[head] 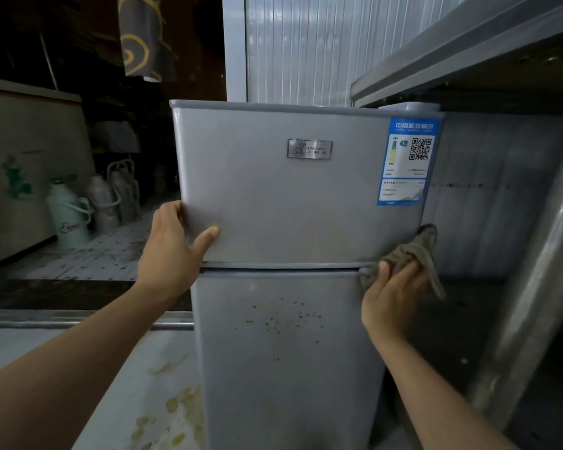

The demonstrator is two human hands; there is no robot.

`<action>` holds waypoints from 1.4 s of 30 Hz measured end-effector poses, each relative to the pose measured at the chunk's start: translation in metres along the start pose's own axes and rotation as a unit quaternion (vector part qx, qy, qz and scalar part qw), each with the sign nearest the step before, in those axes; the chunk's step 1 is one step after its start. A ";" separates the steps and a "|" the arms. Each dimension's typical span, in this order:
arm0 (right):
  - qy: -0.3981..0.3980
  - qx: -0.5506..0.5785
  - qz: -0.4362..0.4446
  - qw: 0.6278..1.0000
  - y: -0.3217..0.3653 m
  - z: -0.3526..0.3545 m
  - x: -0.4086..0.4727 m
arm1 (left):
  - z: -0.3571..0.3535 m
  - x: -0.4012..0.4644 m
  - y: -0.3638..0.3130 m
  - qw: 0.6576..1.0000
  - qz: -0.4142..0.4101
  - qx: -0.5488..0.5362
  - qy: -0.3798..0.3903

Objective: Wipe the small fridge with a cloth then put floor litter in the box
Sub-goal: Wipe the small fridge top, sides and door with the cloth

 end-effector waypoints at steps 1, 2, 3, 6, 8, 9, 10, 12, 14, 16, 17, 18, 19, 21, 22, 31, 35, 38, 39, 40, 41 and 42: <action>0.013 0.001 -0.011 1.000 -0.002 0.000 -0.002 | -0.001 -0.001 0.000 1.000 0.006 0.001 0.005; 0.015 0.000 -0.004 1.000 0.001 0.001 -0.001 | -0.002 -0.003 0.003 1.000 0.018 0.005 0.016; 0.009 0.003 0.019 1.000 0.007 0.003 0.003 | -0.005 -0.007 0.008 0.999 0.032 0.014 0.030; -0.030 0.008 0.086 0.996 0.033 0.009 0.024 | -0.016 -0.026 0.028 0.996 0.051 0.047 0.056; -0.058 -0.008 0.103 0.993 0.038 0.007 0.033 | -0.021 -0.035 0.036 0.998 0.046 0.027 0.044; -0.064 -0.026 0.117 0.991 0.036 0.004 0.031 | -0.023 -0.036 0.038 0.998 0.045 0.009 0.036; -0.064 -0.043 0.142 0.987 0.032 -0.001 0.023 | -0.024 -0.036 0.040 0.998 0.047 -0.009 0.032; -0.033 -0.055 0.201 0.978 0.020 -0.012 -0.011 | -0.027 -0.035 0.043 0.998 0.053 -0.035 0.029; 0.025 -0.055 0.233 0.971 0.007 -0.022 -0.051 | -0.028 -0.035 0.045 0.997 0.056 -0.055 0.029; 0.065 -0.071 0.260 0.961 0.004 -0.026 -0.071 | -0.029 -0.034 0.047 0.995 0.059 -0.068 0.032; 0.073 -0.090 0.280 0.953 0.010 -0.028 -0.072 | -0.029 -0.033 0.047 0.995 0.062 -0.073 0.034; 0.072 -0.110 0.309 0.942 0.019 -0.029 -0.067 | -0.029 -0.033 0.047 0.994 0.066 -0.077 0.036; 0.062 -0.126 0.346 0.928 0.033 -0.031 -0.059 | -0.029 -0.033 0.047 0.994 0.067 -0.081 0.037; 0.033 -0.127 0.400 0.907 0.065 -0.036 -0.037 | -0.029 -0.034 0.047 0.993 0.068 -0.086 0.036; 0.018 -0.117 0.402 0.908 0.077 -0.037 -0.030 | -0.029 -0.034 0.047 0.993 0.068 -0.087 0.036; 0.049 -0.172 0.384 0.906 0.009 -0.020 -0.035 | -0.028 -0.032 0.052 0.994 0.072 -0.069 0.046; 0.007 -0.099 0.235 0.967 0.012 -0.016 -0.027 | -0.029 -0.032 0.051 0.995 0.061 -0.070 0.042; 0.000 -0.095 0.255 0.962 0.038 -0.030 -0.050 | -0.028 -0.031 0.050 0.995 0.053 -0.065 0.047; 0.010 -0.114 0.265 0.957 0.045 -0.036 -0.058 | -0.028 -0.031 0.050 0.995 0.051 -0.064 0.050; 0.019 -0.135 0.273 0.952 0.053 -0.042 -0.066 | -0.027 -0.030 0.050 0.995 0.048 -0.064 0.053; 0.024 -0.151 0.282 0.947 0.063 -0.048 -0.074 | -0.027 -0.030 0.049 0.995 0.047 -0.065 0.054; 0.024 -0.163 0.294 0.941 0.074 -0.054 -0.083 | -0.026 -0.030 0.049 0.995 0.047 -0.068 0.053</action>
Point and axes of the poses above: each hand's wrist, its own x-axis towards the middle knuckle, its own z-axis out of the back of the hand, y = z × x, the point moved 5 cm from there along x, towards the middle knuckle, and after that the axes turned 4 degrees about x, right-handed, at the moved point
